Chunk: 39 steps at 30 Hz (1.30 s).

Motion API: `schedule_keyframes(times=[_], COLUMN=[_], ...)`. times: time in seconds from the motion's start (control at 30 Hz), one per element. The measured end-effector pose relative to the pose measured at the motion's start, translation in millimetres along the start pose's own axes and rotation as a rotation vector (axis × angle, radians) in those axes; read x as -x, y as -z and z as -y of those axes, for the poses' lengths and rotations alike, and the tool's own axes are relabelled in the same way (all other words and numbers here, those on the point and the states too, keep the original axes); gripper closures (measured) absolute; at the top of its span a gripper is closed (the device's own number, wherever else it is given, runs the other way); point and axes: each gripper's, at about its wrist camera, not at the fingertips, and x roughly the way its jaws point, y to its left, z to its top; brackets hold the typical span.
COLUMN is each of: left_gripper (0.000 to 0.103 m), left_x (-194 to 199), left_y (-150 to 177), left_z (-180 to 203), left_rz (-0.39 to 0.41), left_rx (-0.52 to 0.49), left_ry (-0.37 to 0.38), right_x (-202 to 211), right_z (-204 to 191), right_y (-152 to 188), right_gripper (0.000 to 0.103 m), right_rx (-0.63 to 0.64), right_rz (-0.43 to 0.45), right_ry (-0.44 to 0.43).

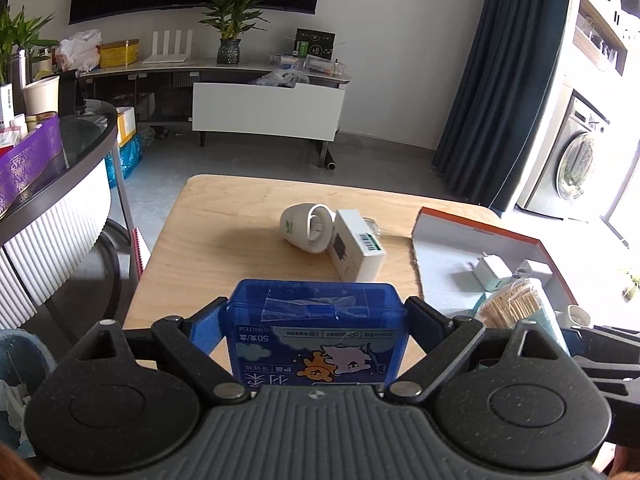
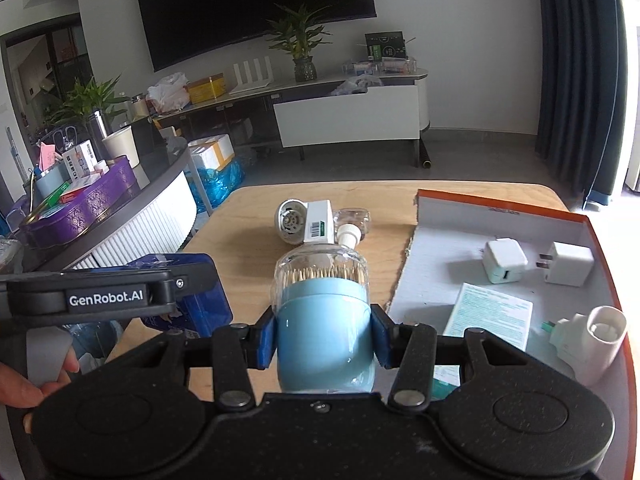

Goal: Organize rigid objects
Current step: 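Carry the blue tin box and toothpick holder over the white tray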

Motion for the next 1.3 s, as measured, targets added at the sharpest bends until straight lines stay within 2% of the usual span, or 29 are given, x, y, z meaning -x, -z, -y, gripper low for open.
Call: schedule_keyframes(times=[0.4, 0.77, 1.3], left_gripper=[0.009, 0.009, 0.009], left_x=[3, 0, -4], left_y=[14, 22, 32], left_z=[39, 75, 116], left_rz=[-0.027, -0.057, -0.081], left_rx=[-0.035, -0.078, -0.165], left_ry=[0.069, 0.153, 0.208], right_x=[39, 66, 97], right_z=[34, 64, 100], right_y=[25, 35, 51], right_gripper=[0.046, 0.046, 0.046], right_rx=[-0.067, -0.133, -0.209], right_rz=[0.025, 0.071, 0.108], right_ry=[0.049, 0.124, 0.212])
